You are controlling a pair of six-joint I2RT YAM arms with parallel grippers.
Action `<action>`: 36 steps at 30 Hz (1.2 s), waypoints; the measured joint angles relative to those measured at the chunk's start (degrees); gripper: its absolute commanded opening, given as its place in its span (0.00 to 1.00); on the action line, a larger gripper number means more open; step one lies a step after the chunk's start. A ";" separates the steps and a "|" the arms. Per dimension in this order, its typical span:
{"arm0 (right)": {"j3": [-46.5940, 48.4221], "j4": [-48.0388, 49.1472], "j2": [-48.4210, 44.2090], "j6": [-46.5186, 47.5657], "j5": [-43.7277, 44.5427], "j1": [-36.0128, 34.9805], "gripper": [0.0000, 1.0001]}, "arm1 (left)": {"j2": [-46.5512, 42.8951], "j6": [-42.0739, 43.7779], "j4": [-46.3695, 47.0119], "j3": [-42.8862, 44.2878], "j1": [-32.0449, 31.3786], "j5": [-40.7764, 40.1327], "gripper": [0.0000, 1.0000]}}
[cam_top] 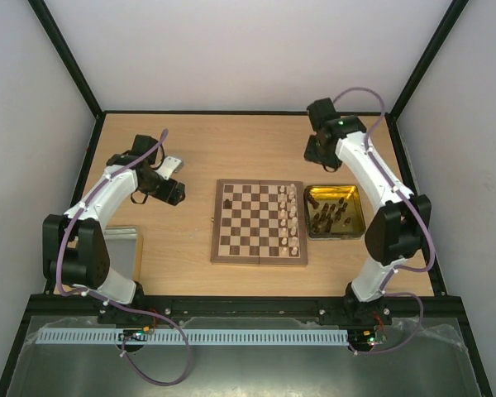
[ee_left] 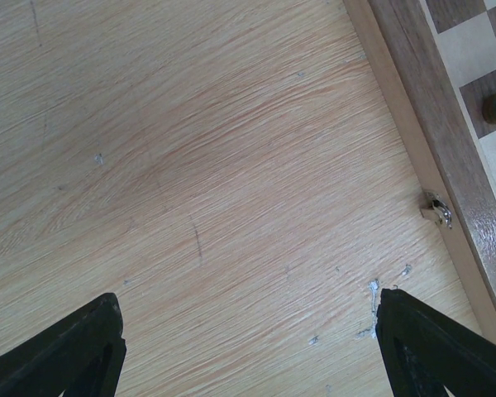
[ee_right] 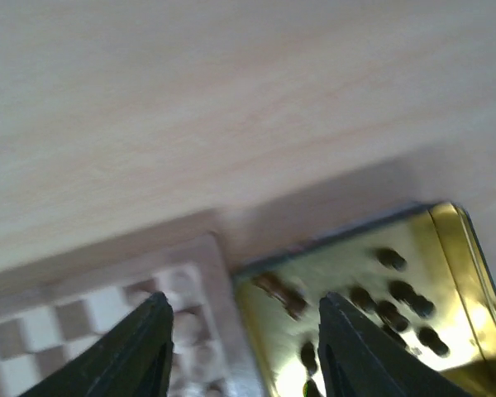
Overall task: Set up the chess pieces on the board
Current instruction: Pick up the chess piece from the storage box.
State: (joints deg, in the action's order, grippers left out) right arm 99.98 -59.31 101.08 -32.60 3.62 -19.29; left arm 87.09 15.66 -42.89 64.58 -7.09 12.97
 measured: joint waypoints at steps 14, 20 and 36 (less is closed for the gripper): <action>-28.61 4.68 -6.32 -0.96 -2.38 4.31 0.40 | 0.11 -0.72 -0.09 0.09 0.00 0.46 0.83; -28.65 7.34 -6.36 -0.33 -2.82 5.77 0.31 | 1.18 -0.74 -0.26 0.37 0.00 0.50 0.83; -30.56 11.58 -1.88 0.26 -5.60 7.69 0.30 | 1.53 -0.74 -0.48 1.27 -0.35 0.46 0.83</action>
State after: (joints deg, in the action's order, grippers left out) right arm 69.43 -47.72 99.20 -32.34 -1.98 -11.60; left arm 88.62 14.92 -43.38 65.84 -7.44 13.43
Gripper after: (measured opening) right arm 0.302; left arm 0.830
